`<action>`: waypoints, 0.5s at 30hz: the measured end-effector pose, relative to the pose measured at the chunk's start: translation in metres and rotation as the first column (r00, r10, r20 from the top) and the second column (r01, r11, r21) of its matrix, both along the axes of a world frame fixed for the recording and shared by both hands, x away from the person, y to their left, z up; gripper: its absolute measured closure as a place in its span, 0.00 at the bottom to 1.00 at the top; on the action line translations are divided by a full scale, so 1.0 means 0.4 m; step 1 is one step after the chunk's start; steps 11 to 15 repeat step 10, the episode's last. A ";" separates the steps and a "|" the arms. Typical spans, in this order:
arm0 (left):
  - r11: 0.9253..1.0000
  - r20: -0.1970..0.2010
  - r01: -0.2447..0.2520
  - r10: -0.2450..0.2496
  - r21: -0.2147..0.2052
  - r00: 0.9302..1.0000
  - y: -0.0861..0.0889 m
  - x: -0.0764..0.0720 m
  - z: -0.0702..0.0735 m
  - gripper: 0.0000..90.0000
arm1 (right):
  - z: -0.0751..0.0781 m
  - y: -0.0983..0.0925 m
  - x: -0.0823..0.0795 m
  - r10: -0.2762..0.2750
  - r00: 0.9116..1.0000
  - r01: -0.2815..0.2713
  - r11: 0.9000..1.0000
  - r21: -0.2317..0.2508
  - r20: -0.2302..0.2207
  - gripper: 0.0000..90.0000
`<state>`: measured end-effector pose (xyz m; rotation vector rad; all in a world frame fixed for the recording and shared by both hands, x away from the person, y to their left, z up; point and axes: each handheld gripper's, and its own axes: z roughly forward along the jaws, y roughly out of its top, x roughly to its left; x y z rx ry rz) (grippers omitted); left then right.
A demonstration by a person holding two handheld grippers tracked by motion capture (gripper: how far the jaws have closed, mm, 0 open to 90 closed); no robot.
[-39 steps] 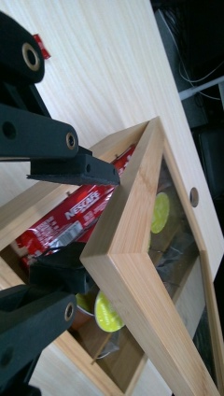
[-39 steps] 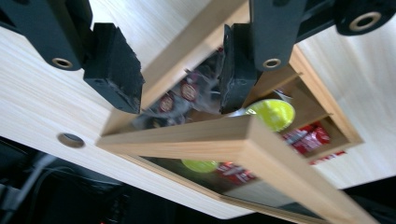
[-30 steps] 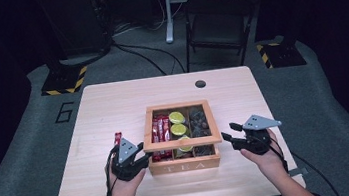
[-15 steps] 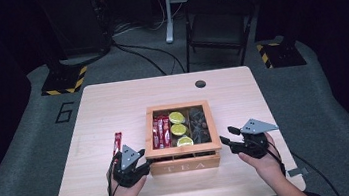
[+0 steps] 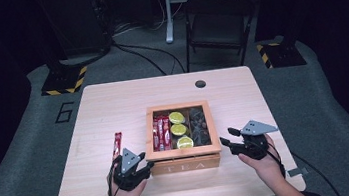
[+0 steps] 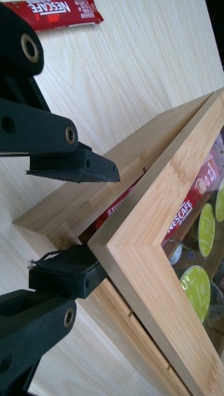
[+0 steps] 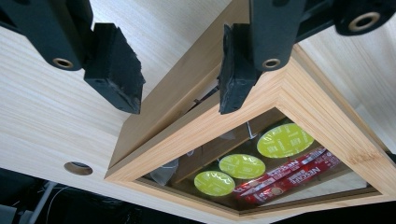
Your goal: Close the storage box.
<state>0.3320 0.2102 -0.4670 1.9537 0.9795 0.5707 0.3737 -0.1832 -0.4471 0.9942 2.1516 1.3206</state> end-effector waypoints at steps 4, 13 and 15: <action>0.999 -0.014 0.035 -0.035 0.032 0.999 -0.002 -0.014 0.001 0.59 | -0.001 -0.003 0.001 -0.002 1.000 0.002 1.000 -0.002 0.005 0.55; 0.998 -0.020 0.052 -0.052 0.036 0.998 0.002 -0.035 -0.014 0.48 | -0.004 -0.005 -0.001 -0.013 1.000 0.013 1.000 0.003 0.004 0.55; 0.998 -0.020 0.052 -0.052 0.036 0.998 0.002 -0.035 -0.014 0.48 | -0.004 -0.005 -0.001 -0.013 1.000 0.013 1.000 0.003 0.004 0.55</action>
